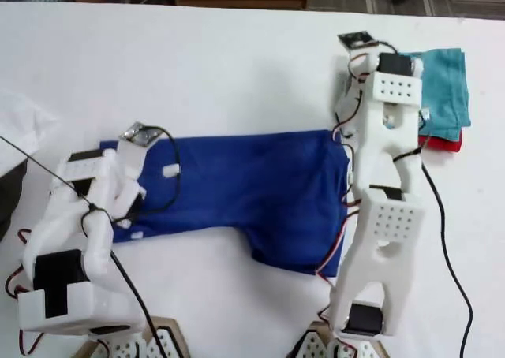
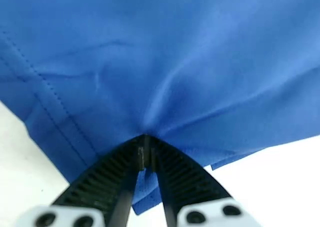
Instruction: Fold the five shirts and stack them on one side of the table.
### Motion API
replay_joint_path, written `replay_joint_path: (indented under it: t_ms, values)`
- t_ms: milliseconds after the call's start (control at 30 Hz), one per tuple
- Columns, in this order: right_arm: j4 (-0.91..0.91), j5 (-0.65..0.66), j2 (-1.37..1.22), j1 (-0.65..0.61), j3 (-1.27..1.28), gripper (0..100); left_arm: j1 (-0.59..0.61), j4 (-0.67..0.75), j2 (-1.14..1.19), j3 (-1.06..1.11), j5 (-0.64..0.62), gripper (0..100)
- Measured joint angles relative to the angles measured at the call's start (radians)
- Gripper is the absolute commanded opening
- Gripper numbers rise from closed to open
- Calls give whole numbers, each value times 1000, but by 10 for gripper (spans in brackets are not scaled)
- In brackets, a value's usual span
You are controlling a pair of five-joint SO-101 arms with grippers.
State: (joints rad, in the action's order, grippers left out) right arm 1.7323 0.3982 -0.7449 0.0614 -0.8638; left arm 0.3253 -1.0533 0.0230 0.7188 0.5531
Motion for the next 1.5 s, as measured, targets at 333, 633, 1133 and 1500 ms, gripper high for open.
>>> replay_joint_path:
  t_ms: [333,633,1133,1500]
  values:
    - [-14,71,393,-51,463,121,0,0,0,0,0,26]
    - [-324,75,769,-209,1115,122,0,0,0,0,0,26]
    - [-466,456,1071,-354,1686,123,0,0,0,0,0,26]
    - [-423,529,1080,-503,1789,123,0,0,0,0,0,26]
